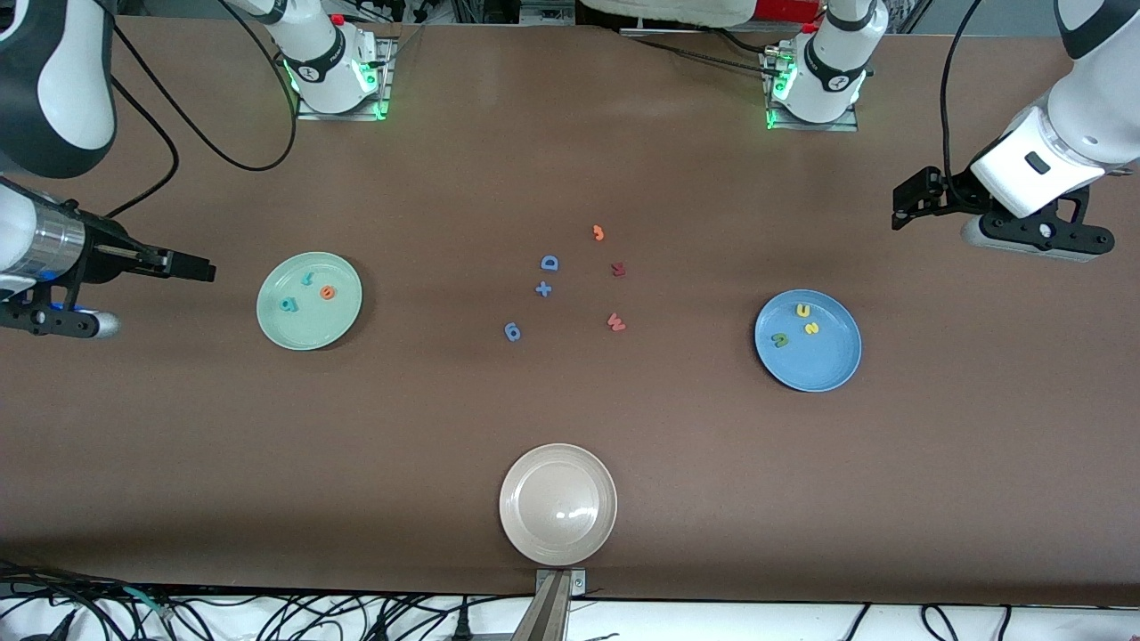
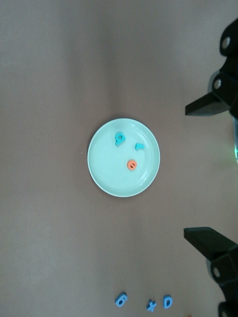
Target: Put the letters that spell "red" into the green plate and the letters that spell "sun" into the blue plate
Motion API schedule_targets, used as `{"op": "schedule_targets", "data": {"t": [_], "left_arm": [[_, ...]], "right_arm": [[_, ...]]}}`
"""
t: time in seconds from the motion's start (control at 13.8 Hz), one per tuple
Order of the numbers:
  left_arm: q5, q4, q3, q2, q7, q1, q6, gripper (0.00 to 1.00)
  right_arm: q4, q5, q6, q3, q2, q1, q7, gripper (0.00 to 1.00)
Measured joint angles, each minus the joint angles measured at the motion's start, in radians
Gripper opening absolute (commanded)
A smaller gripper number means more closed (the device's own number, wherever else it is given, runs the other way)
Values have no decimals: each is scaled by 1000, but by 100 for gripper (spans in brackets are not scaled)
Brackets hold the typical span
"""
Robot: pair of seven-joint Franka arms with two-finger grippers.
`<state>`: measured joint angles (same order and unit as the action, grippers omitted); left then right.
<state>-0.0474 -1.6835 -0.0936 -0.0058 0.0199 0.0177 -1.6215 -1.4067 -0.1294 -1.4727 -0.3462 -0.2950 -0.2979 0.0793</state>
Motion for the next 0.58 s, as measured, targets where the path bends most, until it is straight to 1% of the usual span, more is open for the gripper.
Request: {"op": "schedule_targets", "data": {"t": [0.07,0.14,0.22,0.29,0.58], "left_arm": [[0,0,0,0,0,0,0,100],[0,0,0,0,0,0,1,100],[0,0,0,0,0,0,1,100],[0,0,0,0,0,0,1,100],[0,0,0,0,0,0,2,100]], "right_arm": [[0,23,-8,101,14,89,3,99],[0,38,-14,175,25,157,3,99],[-2,50,-22,211,31,194,3,99],[-11,59,-42,225,36,209,3,99],[-104,66,-140,242,66,213,3,99]]}}
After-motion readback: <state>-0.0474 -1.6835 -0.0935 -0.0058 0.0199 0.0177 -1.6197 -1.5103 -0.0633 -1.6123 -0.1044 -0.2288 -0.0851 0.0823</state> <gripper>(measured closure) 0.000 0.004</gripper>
